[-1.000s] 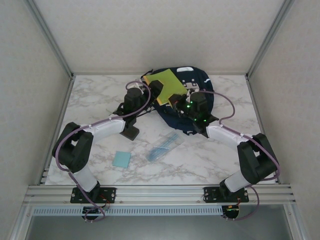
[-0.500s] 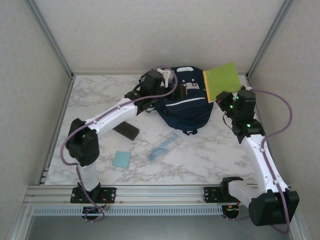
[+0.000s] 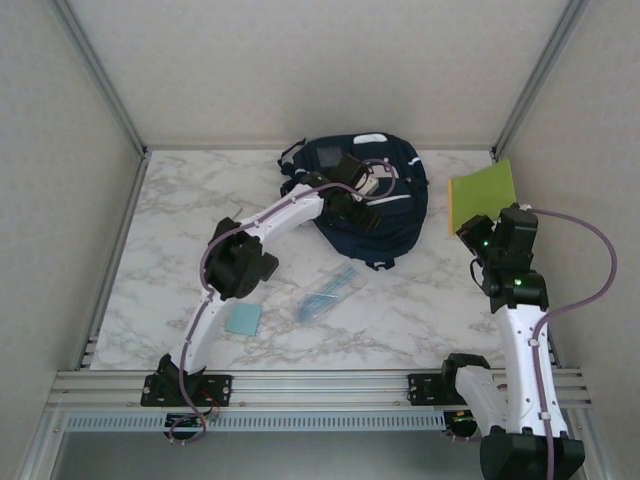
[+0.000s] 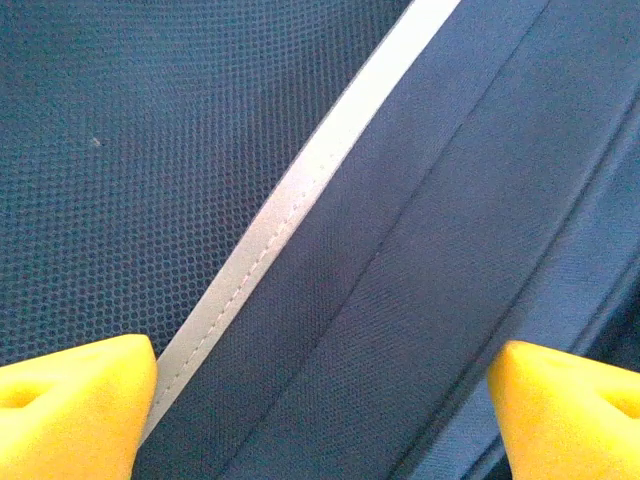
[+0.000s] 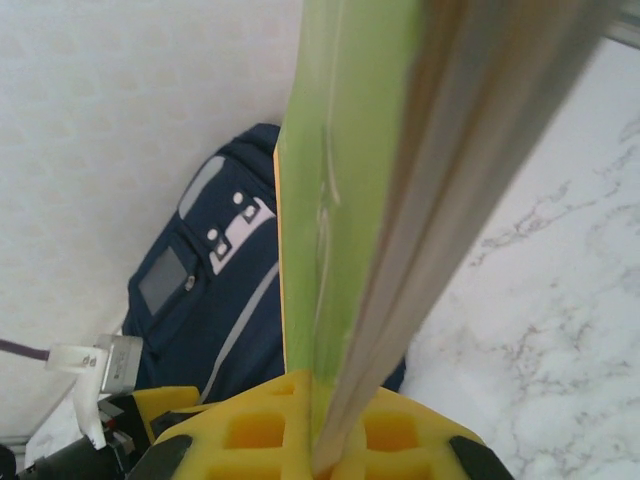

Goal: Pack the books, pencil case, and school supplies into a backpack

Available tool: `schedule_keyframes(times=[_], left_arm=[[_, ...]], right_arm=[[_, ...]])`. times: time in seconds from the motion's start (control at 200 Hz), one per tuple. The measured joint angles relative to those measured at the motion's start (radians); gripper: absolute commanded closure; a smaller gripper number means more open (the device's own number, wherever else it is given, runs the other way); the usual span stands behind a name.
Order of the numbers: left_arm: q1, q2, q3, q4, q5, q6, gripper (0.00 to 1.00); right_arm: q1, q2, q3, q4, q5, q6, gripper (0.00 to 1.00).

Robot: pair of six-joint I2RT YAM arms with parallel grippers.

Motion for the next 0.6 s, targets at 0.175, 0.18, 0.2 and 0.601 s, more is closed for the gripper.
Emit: schedule_keyframes(times=[0.175, 0.18, 0.2, 0.601], left_arm=[[-0.012, 0.053, 0.067, -0.055, -0.046, 0.061, 0.47], [-0.013, 0.054, 0.068, -0.055, -0.048, 0.063, 0.48], [-0.014, 0.058, 0.073, -0.060, -0.050, 0.059, 0.57], [-0.005, 0.068, 0.146, -0.099, 0.042, -0.005, 1.00]], right_arm=[[-0.007, 0.006, -0.009, -0.018, -0.023, -0.010, 1.00], [-0.007, 0.006, -0.009, -0.018, -0.023, -0.010, 1.00], [-0.007, 0.006, -0.009, -0.018, -0.023, -0.012, 1.00], [-0.011, 0.007, -0.009, -0.049, -0.022, -0.028, 1.00]])
